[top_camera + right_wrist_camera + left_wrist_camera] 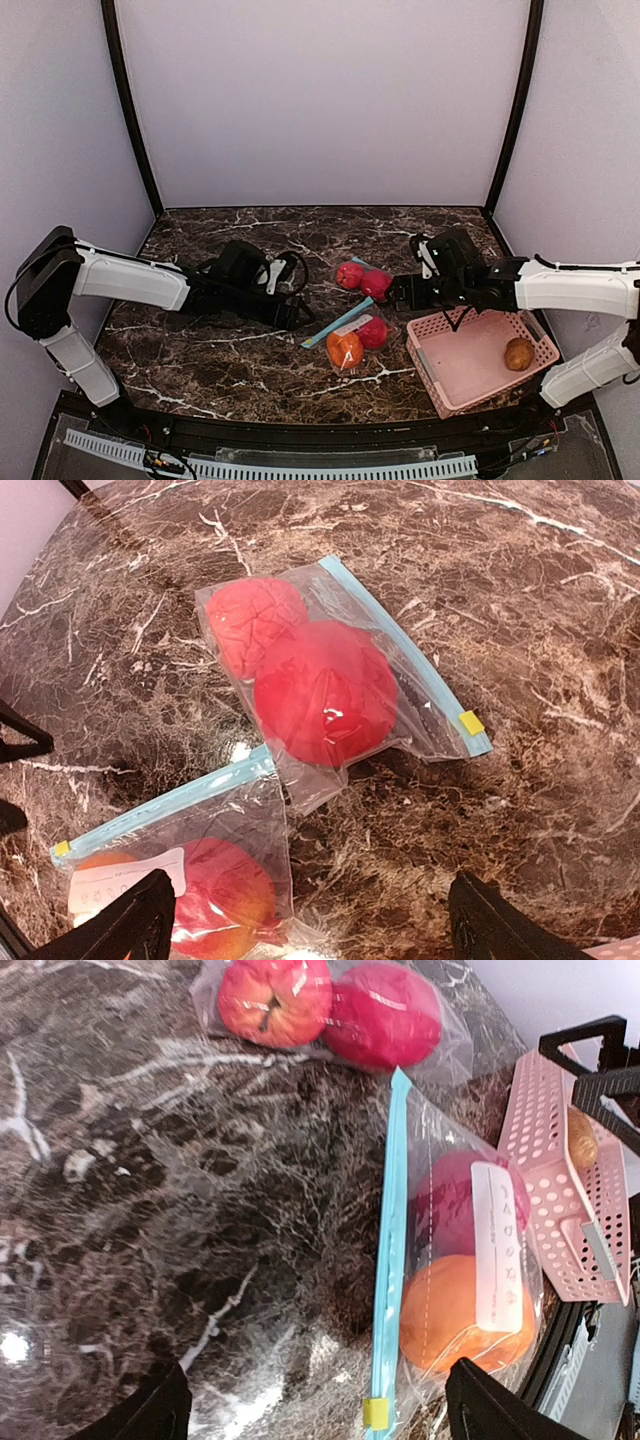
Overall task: Place the food in the zip-top bag and seal the zipper
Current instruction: Place the zipper food storage bag at the center of the board, then reset both arms
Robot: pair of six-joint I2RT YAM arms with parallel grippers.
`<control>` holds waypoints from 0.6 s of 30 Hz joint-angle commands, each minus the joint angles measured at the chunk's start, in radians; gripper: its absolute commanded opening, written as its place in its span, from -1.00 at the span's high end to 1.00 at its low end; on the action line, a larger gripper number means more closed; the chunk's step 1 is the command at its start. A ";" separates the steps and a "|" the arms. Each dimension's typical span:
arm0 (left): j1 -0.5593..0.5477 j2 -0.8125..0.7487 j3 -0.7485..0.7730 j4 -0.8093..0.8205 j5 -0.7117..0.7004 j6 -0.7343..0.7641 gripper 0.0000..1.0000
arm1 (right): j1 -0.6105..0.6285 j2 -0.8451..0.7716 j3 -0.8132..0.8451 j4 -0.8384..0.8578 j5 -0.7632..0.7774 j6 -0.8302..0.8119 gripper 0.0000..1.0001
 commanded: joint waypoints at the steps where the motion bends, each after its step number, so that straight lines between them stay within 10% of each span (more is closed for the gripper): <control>1: 0.063 -0.114 -0.036 -0.062 -0.046 0.022 -0.79 | -0.054 -0.038 -0.010 0.011 -0.057 -0.047 -0.88; 18: 0.732 -0.642 -0.186 -0.438 0.011 0.108 -0.97 | -0.484 -0.220 -0.084 -0.110 -0.216 -0.144 -0.91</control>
